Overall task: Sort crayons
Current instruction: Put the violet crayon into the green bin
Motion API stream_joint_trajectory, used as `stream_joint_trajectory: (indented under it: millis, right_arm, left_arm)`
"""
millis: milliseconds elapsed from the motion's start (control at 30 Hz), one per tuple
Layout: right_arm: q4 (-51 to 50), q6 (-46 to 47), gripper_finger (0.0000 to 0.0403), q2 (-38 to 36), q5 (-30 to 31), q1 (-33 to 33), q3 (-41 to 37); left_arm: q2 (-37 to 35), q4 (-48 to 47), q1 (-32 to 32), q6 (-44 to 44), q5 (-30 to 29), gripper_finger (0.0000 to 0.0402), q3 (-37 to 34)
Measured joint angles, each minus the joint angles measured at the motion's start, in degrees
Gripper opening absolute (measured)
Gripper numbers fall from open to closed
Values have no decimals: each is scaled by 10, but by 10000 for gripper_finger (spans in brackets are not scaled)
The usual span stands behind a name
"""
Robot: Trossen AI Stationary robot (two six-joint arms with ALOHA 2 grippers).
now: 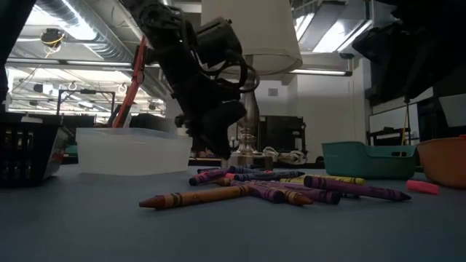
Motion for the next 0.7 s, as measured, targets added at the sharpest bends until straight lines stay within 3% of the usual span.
stream_joint_trajectory:
  millis: [700]
  right_arm:
    - [10, 0, 156, 0, 0, 0, 0]
  left_arm:
    - [0, 0, 60, 194, 3, 127, 0]
